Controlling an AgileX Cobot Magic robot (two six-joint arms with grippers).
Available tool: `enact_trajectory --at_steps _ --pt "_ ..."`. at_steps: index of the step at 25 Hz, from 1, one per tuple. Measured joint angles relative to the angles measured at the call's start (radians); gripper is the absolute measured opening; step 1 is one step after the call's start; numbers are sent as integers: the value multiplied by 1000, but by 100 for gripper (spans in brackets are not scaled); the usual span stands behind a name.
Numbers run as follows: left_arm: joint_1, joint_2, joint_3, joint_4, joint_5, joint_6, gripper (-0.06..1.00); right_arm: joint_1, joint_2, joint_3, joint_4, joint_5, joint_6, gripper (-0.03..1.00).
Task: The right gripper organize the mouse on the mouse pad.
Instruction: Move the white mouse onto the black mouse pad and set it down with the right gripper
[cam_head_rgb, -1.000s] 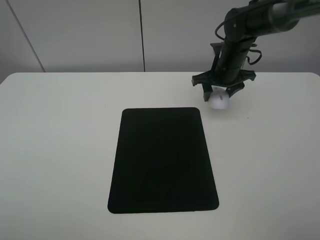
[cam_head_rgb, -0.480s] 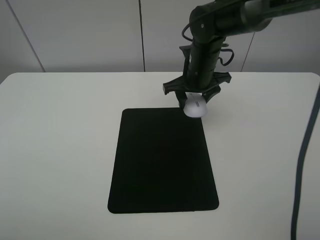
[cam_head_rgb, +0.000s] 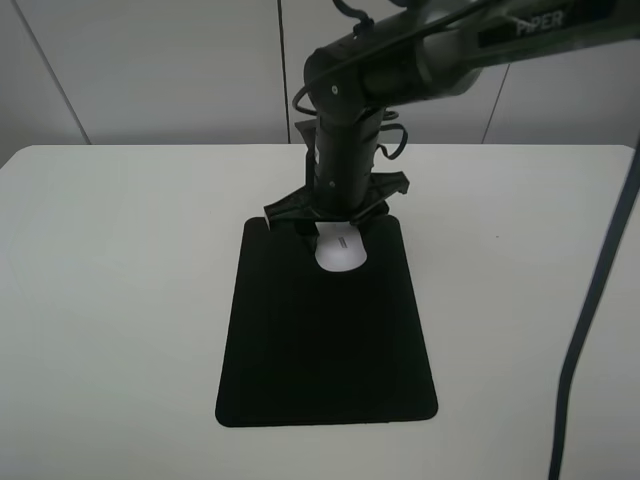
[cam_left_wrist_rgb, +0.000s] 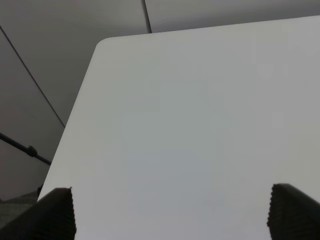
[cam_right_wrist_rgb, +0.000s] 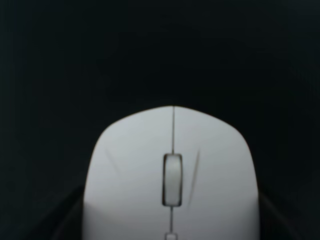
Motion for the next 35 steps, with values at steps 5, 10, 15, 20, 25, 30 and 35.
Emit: enact_trajectory --at_steps 5,10,15,20,25,30,35 --pt "0 0 0 0 0 0 79 64 0 21 0 -30 46 60" --pt "0 0 0 0 0 0 79 115 0 21 -6 -58 104 60" --pt "0 0 0 0 0 0 79 117 0 21 -69 -66 172 60" --pt "0 0 0 0 0 0 79 117 3 21 -125 -70 227 60" --pt "0 0 0 0 0 0 79 117 46 21 -130 -82 234 60" --pt "0 0 0 0 0 0 79 115 75 22 -129 -97 238 60" --pt "0 0 0 0 0 0 79 114 85 22 -130 -120 258 60"
